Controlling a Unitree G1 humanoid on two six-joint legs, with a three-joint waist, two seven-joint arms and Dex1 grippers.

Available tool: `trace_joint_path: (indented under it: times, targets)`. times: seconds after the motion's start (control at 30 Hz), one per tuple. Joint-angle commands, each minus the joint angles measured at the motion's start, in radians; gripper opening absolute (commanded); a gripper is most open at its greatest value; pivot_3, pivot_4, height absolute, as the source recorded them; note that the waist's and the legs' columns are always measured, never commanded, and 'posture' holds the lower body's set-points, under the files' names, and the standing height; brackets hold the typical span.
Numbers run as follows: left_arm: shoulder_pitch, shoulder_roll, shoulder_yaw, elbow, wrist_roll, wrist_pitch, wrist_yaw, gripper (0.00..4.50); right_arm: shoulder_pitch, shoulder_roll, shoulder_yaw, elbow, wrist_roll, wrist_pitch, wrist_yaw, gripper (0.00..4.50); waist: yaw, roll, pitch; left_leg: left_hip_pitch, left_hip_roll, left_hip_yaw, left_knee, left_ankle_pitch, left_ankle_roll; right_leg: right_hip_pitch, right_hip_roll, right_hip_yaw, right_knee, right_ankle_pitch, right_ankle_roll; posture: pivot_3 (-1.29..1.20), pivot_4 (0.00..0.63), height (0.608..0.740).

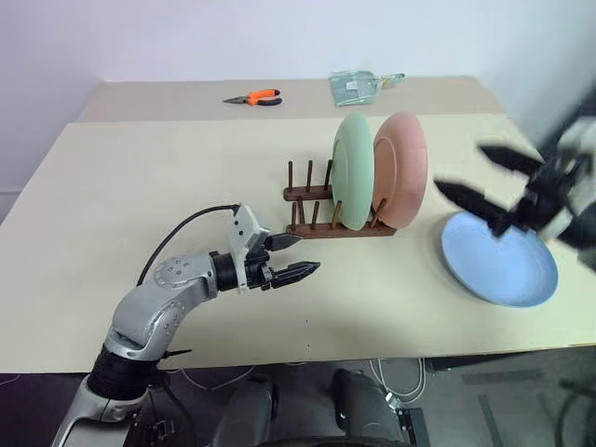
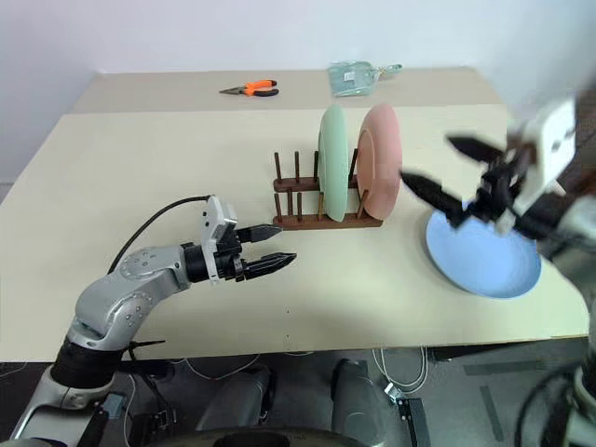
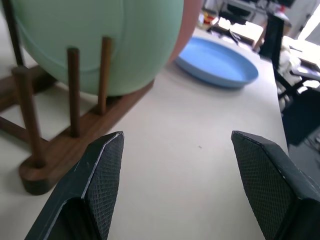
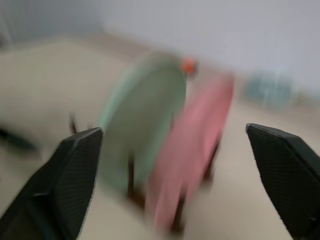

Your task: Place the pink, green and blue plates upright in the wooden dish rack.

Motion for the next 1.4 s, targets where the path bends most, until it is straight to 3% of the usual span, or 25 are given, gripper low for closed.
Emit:
trace_joint_path:
  times: [0.03,0.23,0.27,0.33,0.57,0.87,0.97,1.07,1.13,1.2,1.4]
  targets:
    - [-0.035,-0.006,-0.021,0.011,0.018,-0.027,-0.035,3.54,0.185,-0.059,0.136,-0.055,-0.204,-0.072,-0.002,4.47,-0.004,0.000,0.000,0.000,0.000,0.001,0.000,0.000,0.000,0.000,0.000,0.000,0.000,0.000,0.000,0.00,0.150,0.740]
    - [-0.053,-0.016,-0.038,0.029,0.046,-0.039,-0.056,3.54,0.160,-0.031,0.377,0.117,-0.447,-0.105,-0.161,4.47,-0.015,0.001,0.001,0.000,0.002,0.005,0.001,-0.001,-0.001,0.000,-0.001,-0.001,-0.006,0.001,-0.002,0.00,0.150,0.740]
    - [-0.054,-0.016,-0.039,0.028,0.050,-0.041,-0.057,3.54,0.153,-0.032,0.412,0.158,-0.491,-0.120,-0.177,4.24,-0.012,0.001,0.001,0.000,0.002,0.004,0.001,0.000,0.000,0.000,0.000,-0.001,-0.007,0.001,-0.002,0.00,0.150,0.740]
    - [-0.052,-0.015,-0.038,0.023,0.055,-0.040,-0.058,3.54,0.139,-0.034,0.461,0.232,-0.566,-0.154,-0.201,3.64,-0.002,0.000,0.001,-0.001,0.001,0.004,0.001,-0.001,0.001,0.000,-0.001,-0.001,-0.008,0.002,-0.002,0.00,0.150,0.740]
    - [-0.030,-0.008,-0.028,0.000,0.055,-0.033,-0.050,3.54,0.083,-0.015,0.473,0.336,-0.654,-0.205,-0.216,0.12,0.002,-0.002,0.000,-0.001,0.000,0.002,0.001,-0.002,0.003,0.004,-0.001,-0.001,-0.011,0.003,-0.001,0.00,0.150,0.740]
    - [-0.027,-0.008,-0.018,0.019,0.063,-0.042,-0.045,3.54,-0.174,-0.019,0.341,0.285,-0.738,-0.378,-0.300,0.05,-0.006,0.007,0.004,0.000,0.000,0.004,0.001,-0.002,0.003,0.002,0.000,0.000,-0.010,0.004,0.000,0.00,0.150,0.740]
    - [-0.030,-0.007,-0.016,0.037,0.074,-0.054,-0.049,3.54,-0.410,-0.005,0.344,0.247,-0.698,-0.433,-0.278,0.05,-0.004,0.007,0.004,0.000,0.001,0.002,0.000,-0.002,0.003,0.002,0.000,-0.001,-0.010,0.004,0.001,0.00,0.150,0.740]
    - [-0.031,-0.009,-0.007,0.054,0.084,-0.065,-0.049,3.54,-0.599,0.096,0.360,0.177,-0.515,-0.351,-0.218,0.05,-0.008,0.007,0.004,0.000,0.001,0.003,0.000,-0.002,0.003,0.002,0.000,0.000,-0.010,0.004,0.000,0.00,0.150,0.740]
    - [-0.027,-0.005,0.000,0.067,0.095,-0.072,-0.044,3.54,-0.686,0.232,0.338,0.124,-0.296,-0.232,-0.230,0.05,-0.008,0.004,0.002,0.000,0.002,0.000,-0.001,-0.002,0.003,0.002,0.002,-0.001,-0.010,0.005,0.000,0.00,0.150,0.740]
    - [-0.017,0.002,0.015,0.077,0.100,-0.076,-0.040,3.54,-0.762,0.380,0.304,0.105,-0.102,-0.150,-0.303,0.05,-0.008,0.002,0.001,0.000,0.002,-0.003,-0.001,-0.002,0.003,0.003,0.003,-0.002,-0.010,0.007,-0.003,0.00,0.150,0.740]
    - [0.018,0.035,0.051,0.086,0.113,-0.092,-0.045,3.54,-0.870,0.683,0.310,0.138,0.294,-0.048,-0.535,0.05,-0.003,0.004,0.003,-0.001,0.000,-0.005,-0.001,-0.001,0.003,0.000,0.001,0.000,-0.009,0.008,-0.005,0.00,0.150,0.740]
